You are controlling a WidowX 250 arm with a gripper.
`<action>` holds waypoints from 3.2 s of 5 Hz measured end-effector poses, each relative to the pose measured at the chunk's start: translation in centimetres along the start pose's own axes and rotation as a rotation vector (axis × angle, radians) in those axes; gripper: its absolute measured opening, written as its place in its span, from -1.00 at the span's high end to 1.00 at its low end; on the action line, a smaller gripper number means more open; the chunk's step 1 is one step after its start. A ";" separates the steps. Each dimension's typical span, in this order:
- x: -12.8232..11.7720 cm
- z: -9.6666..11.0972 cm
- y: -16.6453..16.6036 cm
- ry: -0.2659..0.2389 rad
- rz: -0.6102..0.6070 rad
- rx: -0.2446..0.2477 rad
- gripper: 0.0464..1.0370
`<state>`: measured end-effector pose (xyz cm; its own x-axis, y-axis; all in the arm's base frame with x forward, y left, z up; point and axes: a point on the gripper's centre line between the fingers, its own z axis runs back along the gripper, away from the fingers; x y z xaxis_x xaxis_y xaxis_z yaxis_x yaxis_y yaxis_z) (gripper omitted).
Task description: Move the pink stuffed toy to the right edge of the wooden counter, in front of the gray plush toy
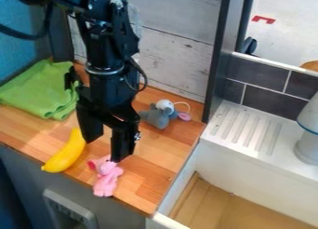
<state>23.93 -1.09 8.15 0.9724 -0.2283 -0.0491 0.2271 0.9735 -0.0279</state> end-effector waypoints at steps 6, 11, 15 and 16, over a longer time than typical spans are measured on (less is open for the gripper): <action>1.9 -6.7 2.2 0.014 0.079 0.017 -0.90; 8.5 0.2 -2.4 -0.172 0.058 -0.019 0.07; 11.6 -6.8 -2.5 0.071 0.090 0.025 0.07; 11.5 -6.8 -2.6 0.077 0.095 0.026 -0.08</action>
<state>34.14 -6.36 0.83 0.9827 -0.1346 -0.1268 0.1365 0.9906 0.0060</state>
